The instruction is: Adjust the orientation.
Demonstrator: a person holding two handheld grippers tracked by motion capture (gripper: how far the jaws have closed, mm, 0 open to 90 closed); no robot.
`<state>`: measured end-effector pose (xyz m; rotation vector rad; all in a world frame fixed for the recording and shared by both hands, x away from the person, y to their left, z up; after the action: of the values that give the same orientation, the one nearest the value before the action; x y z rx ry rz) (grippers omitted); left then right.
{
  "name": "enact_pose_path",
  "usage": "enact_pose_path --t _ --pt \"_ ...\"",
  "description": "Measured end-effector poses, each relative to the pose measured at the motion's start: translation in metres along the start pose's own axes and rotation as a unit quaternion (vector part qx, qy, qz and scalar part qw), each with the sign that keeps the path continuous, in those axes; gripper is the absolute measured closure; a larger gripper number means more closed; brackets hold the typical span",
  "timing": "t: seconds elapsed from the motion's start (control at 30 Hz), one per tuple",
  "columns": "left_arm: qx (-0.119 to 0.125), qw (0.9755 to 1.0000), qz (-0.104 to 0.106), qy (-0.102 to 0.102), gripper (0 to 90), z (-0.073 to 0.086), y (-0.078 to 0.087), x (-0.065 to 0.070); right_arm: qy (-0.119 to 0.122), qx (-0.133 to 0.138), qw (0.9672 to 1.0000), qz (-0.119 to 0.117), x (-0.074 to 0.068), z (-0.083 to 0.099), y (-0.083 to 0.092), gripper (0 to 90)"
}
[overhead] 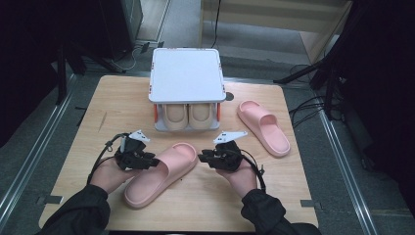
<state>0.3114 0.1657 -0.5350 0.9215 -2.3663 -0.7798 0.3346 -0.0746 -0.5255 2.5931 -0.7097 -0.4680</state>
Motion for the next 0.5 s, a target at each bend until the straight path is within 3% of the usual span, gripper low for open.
enact_pose_path --t 0.23,0.4,0.5 --pt "0.044 0.9985 0.028 0.018 66.3 -0.003 0.03 -0.002 -0.001 -0.004 1.0 -0.001 -0.003 0.002 -0.003 78.1" --pt "0.027 0.9993 0.007 0.024 78.0 0.003 0.029 -0.019 0.003 -0.013 0.9998 -0.012 -0.011 0.005 -0.009 82.1" --pt "0.009 0.9996 0.002 0.028 79.0 0.008 0.02 -0.029 -0.017 -0.014 0.9993 -0.032 -0.017 0.008 -0.014 83.5"
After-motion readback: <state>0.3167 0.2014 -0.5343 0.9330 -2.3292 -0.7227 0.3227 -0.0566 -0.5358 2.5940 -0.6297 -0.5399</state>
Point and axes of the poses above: each handheld gripper's, and its own axes: y roughly backward along the jaws, z roughly out of its underside, x roughly to its right, the point moved 6 cm from there along -y, roughly forward along the jaws, and after that the axes turned 12 degrees about x, right-handed, at the moved point
